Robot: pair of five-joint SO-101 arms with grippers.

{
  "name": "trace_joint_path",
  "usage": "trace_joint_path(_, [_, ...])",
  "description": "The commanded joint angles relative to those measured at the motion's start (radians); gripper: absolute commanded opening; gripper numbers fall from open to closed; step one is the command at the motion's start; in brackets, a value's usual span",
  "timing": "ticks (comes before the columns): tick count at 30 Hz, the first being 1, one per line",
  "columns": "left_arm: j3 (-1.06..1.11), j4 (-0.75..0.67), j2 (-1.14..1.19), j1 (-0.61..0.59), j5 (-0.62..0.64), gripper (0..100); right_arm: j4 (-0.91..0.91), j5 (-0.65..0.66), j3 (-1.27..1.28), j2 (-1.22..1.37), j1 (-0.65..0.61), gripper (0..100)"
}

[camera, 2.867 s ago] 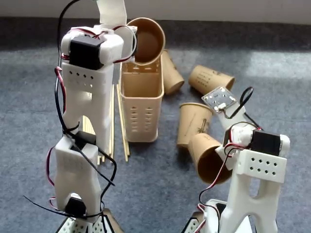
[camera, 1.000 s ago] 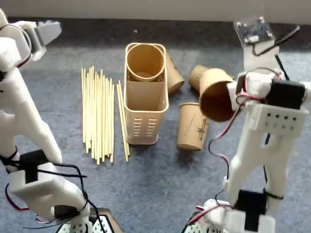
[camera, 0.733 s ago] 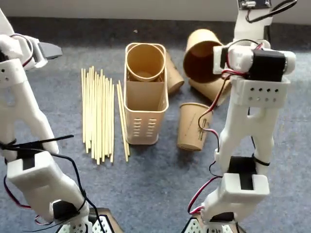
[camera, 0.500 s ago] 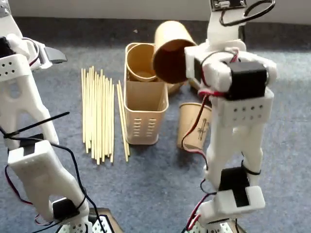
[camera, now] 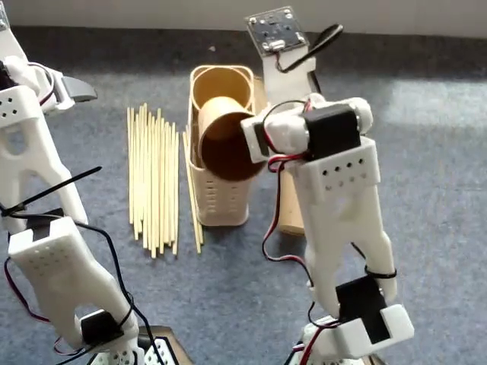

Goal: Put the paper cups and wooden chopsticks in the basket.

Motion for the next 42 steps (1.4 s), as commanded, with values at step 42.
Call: trace_joint_path(42, [-0.001,-0.006,-0.004,-0.004,-0.008,39,-0.082,-0.060,-0.499,0.321,0.038,0.5])
